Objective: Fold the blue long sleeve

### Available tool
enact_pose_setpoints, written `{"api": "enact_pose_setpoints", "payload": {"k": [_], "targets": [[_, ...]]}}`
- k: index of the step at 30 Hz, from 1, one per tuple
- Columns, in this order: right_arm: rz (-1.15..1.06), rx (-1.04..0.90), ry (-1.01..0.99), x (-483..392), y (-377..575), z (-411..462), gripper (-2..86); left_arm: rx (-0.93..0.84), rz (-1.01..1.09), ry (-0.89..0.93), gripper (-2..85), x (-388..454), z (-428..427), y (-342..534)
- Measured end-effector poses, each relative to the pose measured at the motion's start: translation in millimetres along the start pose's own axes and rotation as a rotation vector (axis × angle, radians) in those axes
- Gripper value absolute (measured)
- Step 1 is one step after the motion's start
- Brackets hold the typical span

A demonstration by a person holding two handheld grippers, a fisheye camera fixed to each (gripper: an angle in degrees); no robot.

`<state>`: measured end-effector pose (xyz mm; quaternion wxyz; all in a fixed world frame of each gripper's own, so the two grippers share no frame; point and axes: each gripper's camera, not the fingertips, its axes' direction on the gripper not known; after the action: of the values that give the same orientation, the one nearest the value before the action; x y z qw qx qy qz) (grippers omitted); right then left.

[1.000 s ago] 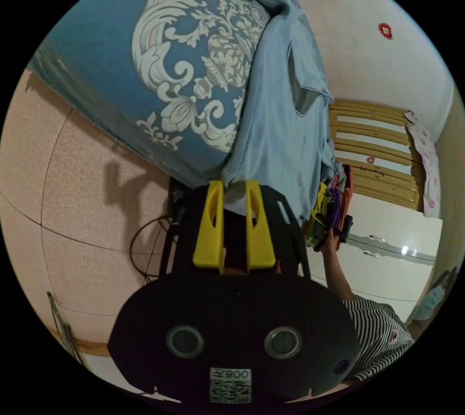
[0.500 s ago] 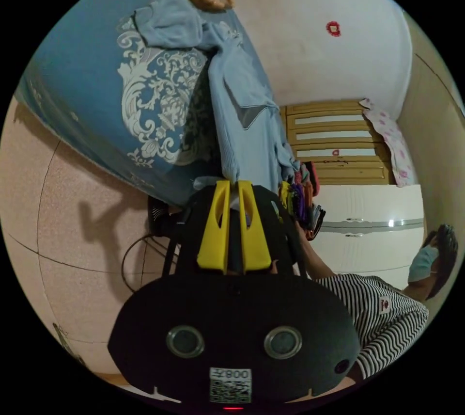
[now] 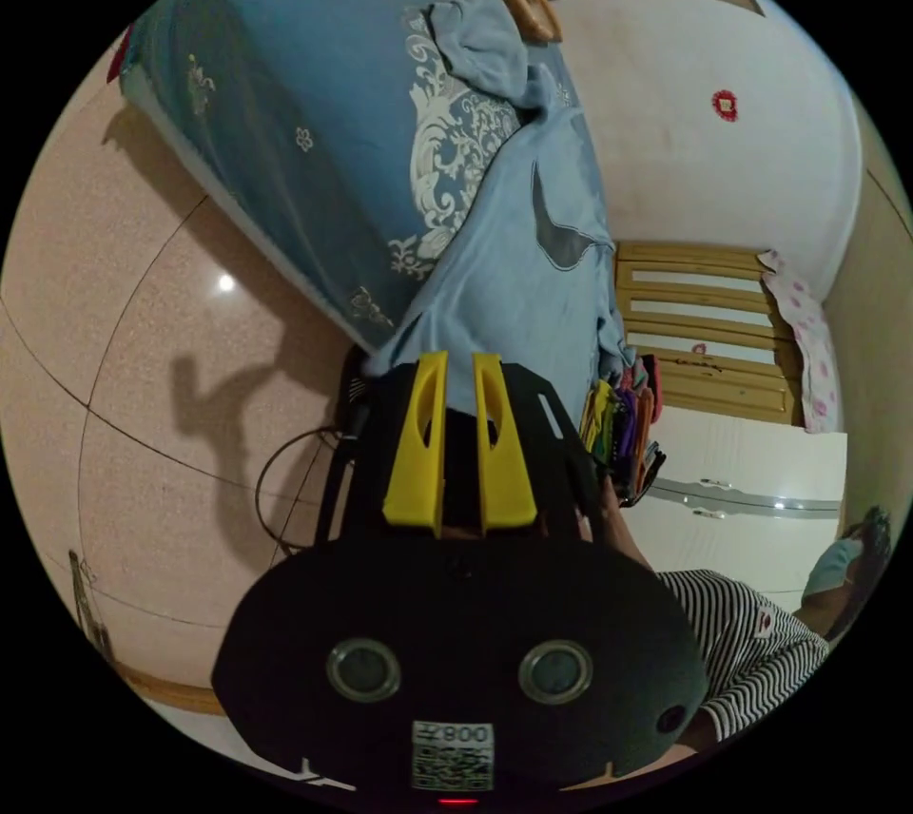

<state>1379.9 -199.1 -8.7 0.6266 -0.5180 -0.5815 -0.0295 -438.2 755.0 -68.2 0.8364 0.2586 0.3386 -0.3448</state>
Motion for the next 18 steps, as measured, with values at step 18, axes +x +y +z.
{"api": "enact_pose_setpoints", "payload": {"k": [18], "targets": [[-0.219,0.523,0.455,-128,-107,-165,8.3,-0.233,0.491,0.104,6.7,132,211,-109]]}}
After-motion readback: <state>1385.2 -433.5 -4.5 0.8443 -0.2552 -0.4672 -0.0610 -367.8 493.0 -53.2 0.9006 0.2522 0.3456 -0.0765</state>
